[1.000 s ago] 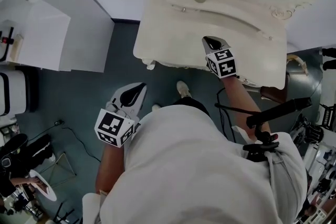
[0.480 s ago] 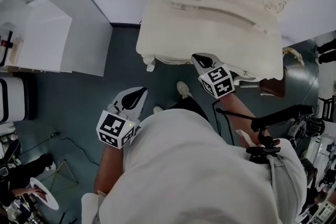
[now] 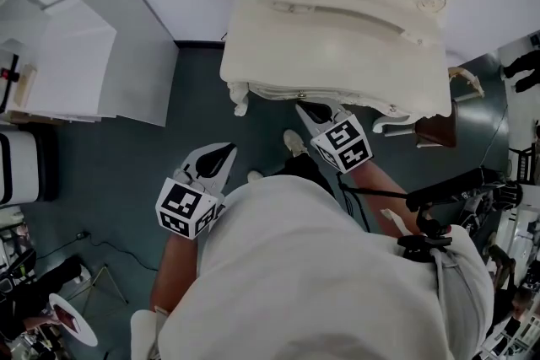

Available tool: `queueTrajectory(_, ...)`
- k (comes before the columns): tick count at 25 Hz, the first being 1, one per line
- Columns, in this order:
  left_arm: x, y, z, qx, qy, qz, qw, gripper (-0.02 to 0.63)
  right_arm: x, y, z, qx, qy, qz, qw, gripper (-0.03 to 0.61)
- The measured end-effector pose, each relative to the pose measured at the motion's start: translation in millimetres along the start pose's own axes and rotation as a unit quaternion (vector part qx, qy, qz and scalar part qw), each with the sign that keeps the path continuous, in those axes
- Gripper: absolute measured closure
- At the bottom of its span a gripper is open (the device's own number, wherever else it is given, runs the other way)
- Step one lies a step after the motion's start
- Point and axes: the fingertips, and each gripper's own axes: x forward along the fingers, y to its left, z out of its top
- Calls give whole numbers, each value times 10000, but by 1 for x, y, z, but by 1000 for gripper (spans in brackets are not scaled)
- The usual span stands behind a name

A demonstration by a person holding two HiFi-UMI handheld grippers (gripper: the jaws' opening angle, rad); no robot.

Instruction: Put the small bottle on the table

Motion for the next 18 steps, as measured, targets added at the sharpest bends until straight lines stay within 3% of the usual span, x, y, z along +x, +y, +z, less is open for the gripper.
queueTrajectory(18, -13, -21, -29, -15, 16, -184, 9998, 611, -21, 51, -11, -150, -81, 41, 9998, 578)
